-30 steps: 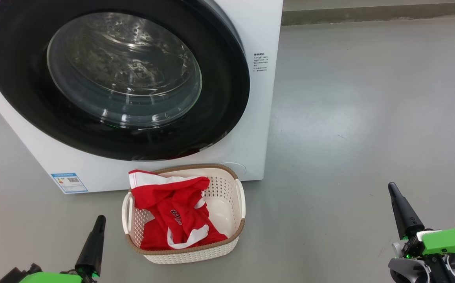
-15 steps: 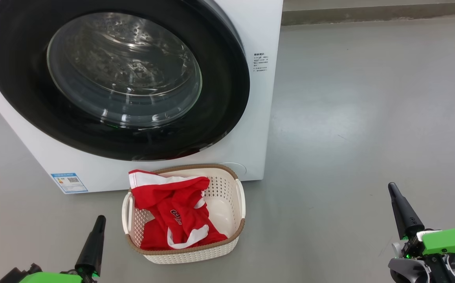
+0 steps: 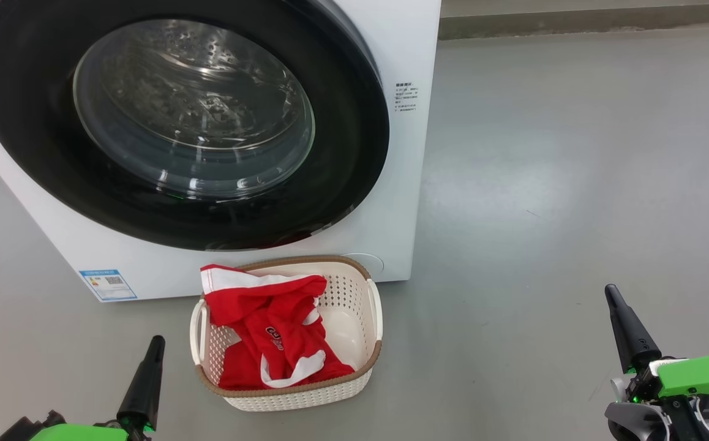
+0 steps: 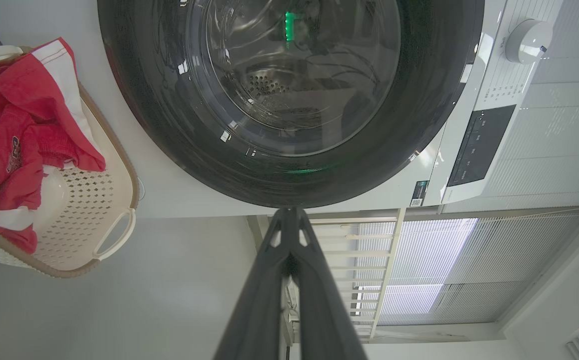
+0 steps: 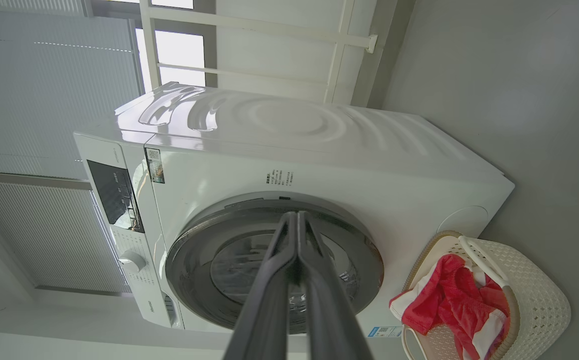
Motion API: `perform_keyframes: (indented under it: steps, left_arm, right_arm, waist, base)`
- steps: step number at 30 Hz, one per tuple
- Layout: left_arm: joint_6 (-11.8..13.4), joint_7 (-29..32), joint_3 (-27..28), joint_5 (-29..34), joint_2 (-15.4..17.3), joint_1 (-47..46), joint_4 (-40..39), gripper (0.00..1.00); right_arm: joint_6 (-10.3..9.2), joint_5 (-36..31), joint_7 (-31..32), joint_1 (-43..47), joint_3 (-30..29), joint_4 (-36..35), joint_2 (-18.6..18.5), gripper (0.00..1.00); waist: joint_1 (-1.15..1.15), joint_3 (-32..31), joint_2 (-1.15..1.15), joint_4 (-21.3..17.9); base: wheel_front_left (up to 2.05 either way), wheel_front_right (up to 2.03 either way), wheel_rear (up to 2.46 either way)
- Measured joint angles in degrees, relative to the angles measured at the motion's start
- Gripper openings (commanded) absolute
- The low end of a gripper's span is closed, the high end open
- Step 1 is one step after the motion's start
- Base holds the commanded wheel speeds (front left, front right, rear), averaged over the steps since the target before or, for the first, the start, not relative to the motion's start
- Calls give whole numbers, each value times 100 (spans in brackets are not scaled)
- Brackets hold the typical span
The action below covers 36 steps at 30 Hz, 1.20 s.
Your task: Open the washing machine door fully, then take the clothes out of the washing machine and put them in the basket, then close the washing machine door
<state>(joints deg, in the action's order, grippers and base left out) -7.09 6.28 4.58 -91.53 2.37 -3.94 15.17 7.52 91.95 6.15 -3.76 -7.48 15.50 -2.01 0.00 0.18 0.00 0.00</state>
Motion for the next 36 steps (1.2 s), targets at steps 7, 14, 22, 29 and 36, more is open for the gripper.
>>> perform_keyframes:
  steps: [7,14,22,29,36]
  left_arm:
    - [0,0,0,0,-1,0,0,0]
    - [0,0,1,0,-1,0,1,0]
    - [0,0,1,0,-1,0,1,0]
    - [0,0,1,0,-1,0,1,0]
    - [0,0,1,0,-1,0,1,0]
  right_arm:
    - [0,0,0,0,0,0,0,0]
    - [0,0,0,0,0,0,0,0]
    - [0,0,0,0,0,0,0,0]
    - [0,0,0,0,0,0,0,0]
    - [0,0,0,0,0,0,0,0]
  waist:
    - [0,0,0,0]
    - [0,0,0,0]
    - [0,0,0,0]
    - [0,0,0,0]
    - [0,0,0,0]
  base:
    - [0,0,0]
    - [0,0,0]
    - [0,0,0]
    - [0,0,0]
    - [0,0,0]
